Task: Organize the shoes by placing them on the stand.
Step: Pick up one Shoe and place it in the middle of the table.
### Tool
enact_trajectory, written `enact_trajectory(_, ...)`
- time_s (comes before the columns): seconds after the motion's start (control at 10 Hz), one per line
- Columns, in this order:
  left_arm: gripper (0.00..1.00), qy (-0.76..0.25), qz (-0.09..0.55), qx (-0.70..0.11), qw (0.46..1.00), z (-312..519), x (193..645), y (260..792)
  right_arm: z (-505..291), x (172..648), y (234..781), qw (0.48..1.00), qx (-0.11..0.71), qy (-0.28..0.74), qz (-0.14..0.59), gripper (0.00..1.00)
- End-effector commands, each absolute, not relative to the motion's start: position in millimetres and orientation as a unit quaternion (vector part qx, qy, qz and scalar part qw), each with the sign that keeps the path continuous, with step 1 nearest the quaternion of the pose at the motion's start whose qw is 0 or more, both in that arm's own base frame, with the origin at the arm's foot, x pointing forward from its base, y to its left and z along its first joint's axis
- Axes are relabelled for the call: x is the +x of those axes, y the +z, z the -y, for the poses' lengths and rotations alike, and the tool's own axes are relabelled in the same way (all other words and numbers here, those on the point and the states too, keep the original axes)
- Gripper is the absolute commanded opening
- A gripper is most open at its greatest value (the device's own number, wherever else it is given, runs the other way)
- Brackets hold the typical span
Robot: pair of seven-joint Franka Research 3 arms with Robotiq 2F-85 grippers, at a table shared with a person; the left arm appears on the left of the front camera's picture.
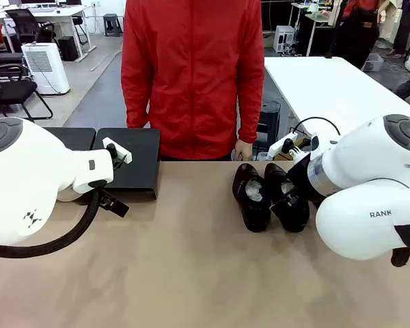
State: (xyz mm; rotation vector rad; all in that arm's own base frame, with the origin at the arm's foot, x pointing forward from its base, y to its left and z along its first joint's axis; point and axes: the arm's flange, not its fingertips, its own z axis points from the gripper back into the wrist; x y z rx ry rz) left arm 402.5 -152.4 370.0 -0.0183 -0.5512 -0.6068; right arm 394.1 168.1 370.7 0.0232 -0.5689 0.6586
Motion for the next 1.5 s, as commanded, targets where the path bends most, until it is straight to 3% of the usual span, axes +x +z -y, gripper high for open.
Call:
enact_trajectory(0.0,1.00,-0.295,0.268,-0.009,0.917,152,402,370,-168,394,371,0.907,0.011,0.319,0.276,1.00)
enact_trajectory(1.3,1.00,-0.295,0.268,-0.009,0.917,152,402,370,-168,394,371,0.907,0.011,0.319,0.276,1.00)
enact_trajectory(1.4,1.00,-0.296,0.268,-0.008,0.917,153,402,370,-156,390,395,0.901,0.007,0.331,0.280,1.00)
